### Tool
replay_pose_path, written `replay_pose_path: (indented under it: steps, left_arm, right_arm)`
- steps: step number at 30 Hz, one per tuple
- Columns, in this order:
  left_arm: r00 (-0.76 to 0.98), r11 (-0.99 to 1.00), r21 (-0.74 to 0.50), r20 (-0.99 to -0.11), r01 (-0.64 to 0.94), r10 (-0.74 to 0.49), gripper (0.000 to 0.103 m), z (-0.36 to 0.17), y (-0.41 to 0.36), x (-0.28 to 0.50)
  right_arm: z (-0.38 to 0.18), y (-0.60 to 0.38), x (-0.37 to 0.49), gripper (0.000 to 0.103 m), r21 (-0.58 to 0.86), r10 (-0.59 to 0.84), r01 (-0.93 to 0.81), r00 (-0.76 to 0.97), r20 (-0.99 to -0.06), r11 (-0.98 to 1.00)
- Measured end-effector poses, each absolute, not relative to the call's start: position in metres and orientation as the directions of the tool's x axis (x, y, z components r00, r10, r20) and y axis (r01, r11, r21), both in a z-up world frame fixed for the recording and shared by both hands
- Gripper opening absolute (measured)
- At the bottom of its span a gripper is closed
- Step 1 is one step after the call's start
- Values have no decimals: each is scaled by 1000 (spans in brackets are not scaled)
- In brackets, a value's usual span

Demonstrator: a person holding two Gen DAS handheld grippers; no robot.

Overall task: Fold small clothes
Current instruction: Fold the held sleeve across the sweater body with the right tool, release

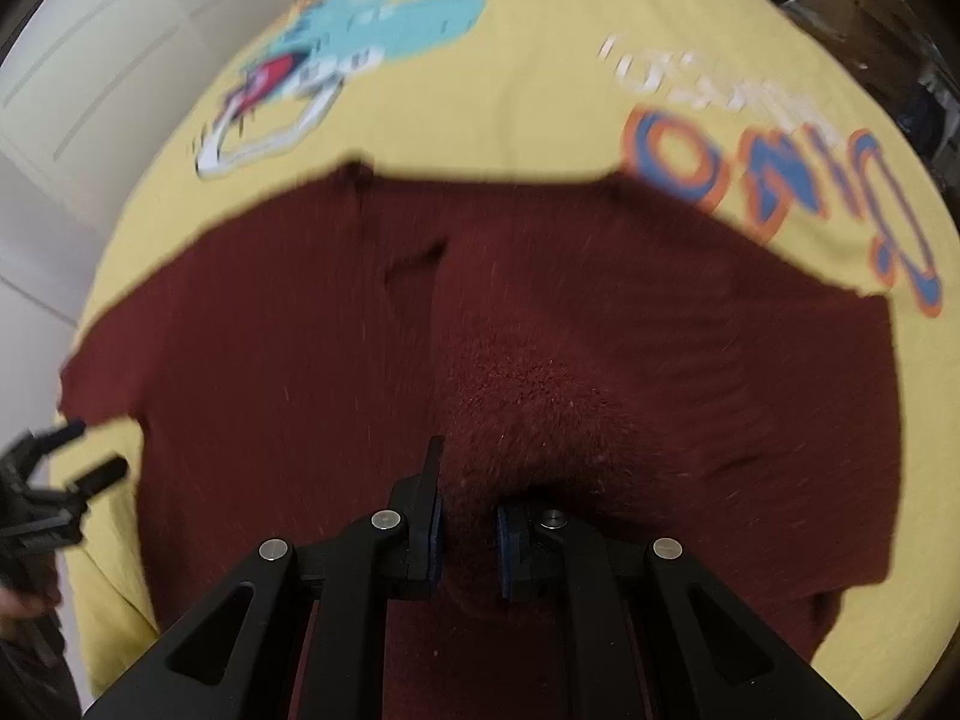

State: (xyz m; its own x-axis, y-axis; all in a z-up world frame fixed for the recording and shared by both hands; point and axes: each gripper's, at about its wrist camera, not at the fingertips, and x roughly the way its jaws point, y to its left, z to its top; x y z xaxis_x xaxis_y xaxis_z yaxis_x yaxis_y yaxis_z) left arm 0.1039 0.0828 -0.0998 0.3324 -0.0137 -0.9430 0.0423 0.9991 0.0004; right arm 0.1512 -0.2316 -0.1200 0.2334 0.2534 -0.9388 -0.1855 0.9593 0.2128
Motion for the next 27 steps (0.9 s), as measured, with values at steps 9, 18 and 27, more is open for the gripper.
replay_pose_path:
  steps: [9, 18, 27]
  left_arm:
    - [309, 999, 4, -951, 45, -10, 102, -109, 84, 101]
    - [321, 998, 27, -947, 56, 7, 102, -107, 80, 101]
    - [317, 990, 55, -948, 131, 10, 102, -109, 47, 102]
  right_arm:
    - [-141, -225, 146, 31, 168, 204, -186, 198, -959, 968]
    - [-97, -277, 122, 77, 117, 167, -209, 243, -956, 971]
    - [-111, -395, 90, 77, -18, -18, 3, 283, -959, 1000]
